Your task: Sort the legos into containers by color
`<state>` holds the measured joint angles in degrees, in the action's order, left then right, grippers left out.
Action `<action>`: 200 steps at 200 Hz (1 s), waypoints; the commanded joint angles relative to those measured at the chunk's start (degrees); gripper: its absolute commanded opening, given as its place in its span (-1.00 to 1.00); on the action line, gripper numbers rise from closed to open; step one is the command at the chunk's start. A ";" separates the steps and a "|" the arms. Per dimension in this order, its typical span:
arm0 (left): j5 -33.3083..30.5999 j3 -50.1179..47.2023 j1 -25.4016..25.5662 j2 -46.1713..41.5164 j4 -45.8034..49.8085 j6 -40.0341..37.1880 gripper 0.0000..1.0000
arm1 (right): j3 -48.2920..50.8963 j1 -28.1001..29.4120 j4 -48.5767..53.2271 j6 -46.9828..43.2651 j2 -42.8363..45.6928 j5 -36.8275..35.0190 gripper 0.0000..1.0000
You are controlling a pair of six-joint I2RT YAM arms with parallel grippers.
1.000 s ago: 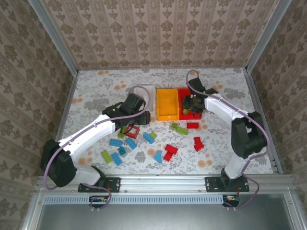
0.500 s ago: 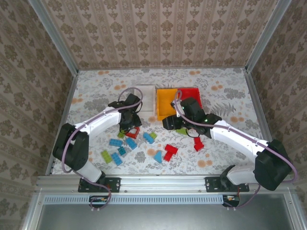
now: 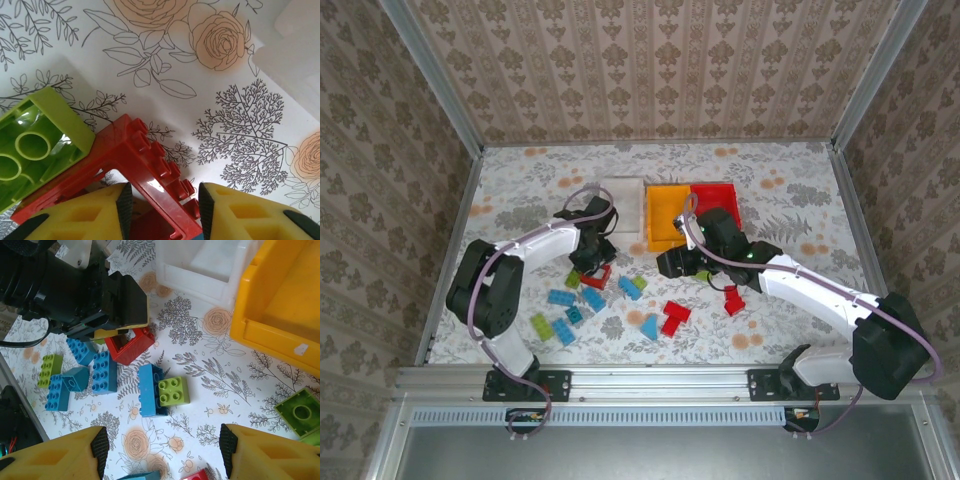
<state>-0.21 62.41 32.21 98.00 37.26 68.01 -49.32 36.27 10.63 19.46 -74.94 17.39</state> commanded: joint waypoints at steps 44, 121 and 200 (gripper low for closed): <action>-0.48 1.24 0.23 1.70 0.23 1.47 -0.50 | -0.52 0.33 0.40 0.27 0.45 0.97 0.27; -4.26 3.76 2.38 -4.91 7.17 -2.14 -0.63 | -1.91 0.29 1.23 1.33 1.81 -1.48 0.26; -2.68 26.43 1.78 0.32 11.15 -24.78 -0.64 | -5.57 -2.97 -4.28 8.63 4.11 -4.61 0.27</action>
<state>-5.48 82.32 36.40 92.71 47.59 54.87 -51.24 34.50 9.47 24.38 -70.50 14.85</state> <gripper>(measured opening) 0.181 0.637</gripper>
